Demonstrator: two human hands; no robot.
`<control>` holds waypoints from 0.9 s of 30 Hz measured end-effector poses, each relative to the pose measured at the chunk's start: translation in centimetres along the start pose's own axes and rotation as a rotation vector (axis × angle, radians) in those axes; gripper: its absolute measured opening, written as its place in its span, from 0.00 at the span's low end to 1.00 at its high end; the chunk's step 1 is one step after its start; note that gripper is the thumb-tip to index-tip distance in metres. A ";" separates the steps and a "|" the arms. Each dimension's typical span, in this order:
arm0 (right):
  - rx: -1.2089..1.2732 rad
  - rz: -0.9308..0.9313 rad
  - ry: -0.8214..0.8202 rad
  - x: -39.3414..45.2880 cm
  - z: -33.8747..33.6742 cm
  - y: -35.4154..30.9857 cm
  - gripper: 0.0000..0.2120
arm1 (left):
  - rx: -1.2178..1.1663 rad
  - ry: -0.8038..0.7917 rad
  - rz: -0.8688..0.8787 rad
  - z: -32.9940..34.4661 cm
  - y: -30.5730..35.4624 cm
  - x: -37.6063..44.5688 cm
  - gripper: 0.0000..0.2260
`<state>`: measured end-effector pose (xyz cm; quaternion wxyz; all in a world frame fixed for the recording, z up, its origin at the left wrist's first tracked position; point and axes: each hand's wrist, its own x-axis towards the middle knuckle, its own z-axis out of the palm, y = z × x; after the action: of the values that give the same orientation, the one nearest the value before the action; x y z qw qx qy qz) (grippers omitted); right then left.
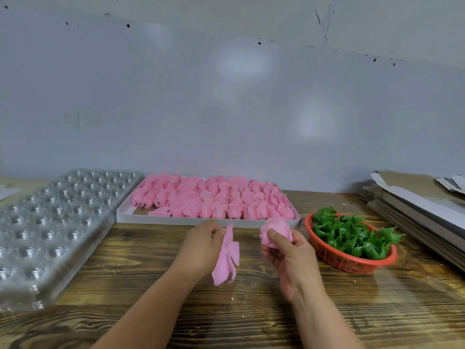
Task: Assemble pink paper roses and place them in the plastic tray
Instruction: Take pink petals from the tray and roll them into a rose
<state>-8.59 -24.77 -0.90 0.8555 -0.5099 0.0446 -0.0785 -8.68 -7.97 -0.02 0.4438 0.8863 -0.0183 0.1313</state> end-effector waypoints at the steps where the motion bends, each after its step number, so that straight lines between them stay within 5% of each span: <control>1: -0.004 0.001 -0.002 0.0 0.0 0.0 0.10 | -0.040 -0.015 -0.023 -0.1 0.0 0.0 0.13; 18: -0.386 -0.161 -0.188 -1.4 0.7 -0.2 0.13 | -0.369 -0.183 -0.133 0.1 0.4 -0.4 0.12; 27: -0.520 -0.259 -0.248 -1.5 0.7 -0.1 0.13 | -0.280 -0.176 -0.121 0.5 0.4 -0.6 0.12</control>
<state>-9.97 -23.91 -0.46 0.6782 -0.7187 -0.1070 -0.1100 -9.22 -8.64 -0.13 0.5668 0.8233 -0.0216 0.0223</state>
